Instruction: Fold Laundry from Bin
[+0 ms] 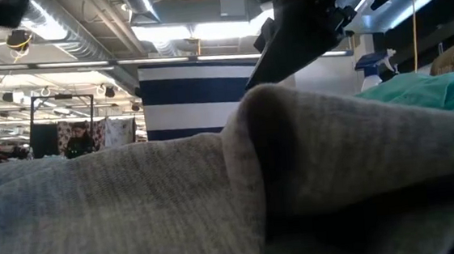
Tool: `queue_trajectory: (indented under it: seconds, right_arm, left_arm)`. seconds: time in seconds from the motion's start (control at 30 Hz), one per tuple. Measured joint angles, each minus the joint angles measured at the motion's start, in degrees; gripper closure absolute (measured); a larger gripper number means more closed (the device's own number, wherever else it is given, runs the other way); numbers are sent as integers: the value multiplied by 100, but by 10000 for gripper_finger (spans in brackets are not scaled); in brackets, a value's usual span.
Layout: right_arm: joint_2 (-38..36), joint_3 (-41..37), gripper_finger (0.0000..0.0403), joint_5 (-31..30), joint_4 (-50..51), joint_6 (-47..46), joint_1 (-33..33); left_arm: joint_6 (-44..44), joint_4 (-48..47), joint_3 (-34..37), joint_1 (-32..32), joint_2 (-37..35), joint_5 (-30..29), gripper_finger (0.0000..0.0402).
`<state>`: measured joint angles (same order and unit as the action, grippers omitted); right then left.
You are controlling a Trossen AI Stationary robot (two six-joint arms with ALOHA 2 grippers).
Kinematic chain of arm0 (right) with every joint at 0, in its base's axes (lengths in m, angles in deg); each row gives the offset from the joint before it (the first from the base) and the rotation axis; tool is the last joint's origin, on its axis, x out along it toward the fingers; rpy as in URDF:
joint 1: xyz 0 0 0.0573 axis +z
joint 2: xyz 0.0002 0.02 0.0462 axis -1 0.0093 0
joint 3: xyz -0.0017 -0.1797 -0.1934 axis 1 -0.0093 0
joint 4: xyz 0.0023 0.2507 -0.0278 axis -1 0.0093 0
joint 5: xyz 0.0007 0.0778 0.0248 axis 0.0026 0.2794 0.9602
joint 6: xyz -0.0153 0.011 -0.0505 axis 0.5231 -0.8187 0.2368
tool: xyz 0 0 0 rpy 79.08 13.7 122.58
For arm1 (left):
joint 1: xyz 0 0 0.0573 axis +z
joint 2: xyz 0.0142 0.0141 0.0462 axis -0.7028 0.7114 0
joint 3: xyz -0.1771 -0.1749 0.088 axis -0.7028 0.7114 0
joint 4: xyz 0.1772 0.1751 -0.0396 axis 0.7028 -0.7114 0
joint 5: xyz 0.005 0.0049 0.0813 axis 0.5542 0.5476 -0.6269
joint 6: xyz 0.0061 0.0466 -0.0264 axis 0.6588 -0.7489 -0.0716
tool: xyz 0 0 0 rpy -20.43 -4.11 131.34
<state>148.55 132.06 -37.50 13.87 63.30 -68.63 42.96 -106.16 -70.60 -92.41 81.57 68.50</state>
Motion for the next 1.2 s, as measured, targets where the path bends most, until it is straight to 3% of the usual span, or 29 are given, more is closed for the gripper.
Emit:
queue_trajectory:
  seconds: [0.3, 0.67, 0.97, 1.2]
  right_arm:
    - [-3, 2, 400, -93, 2, 26, 0]
    - [59, 9, 364, 963, 541, -448, 512]
    - [212, 7, 315, 469, 1000, -617, 1129]
    - [234, 7, 258, 88, 977, -675, 1174]
  left_arm:
    - [-97, -2, -61, -176, 546, -495, 222]
    - [-95, -12, -61, -178, 641, -595, 222]
    - [-473, 515, -61, -224, 641, -688, 222]
    - [-653, 407, -61, -355, 765, -629, 222]
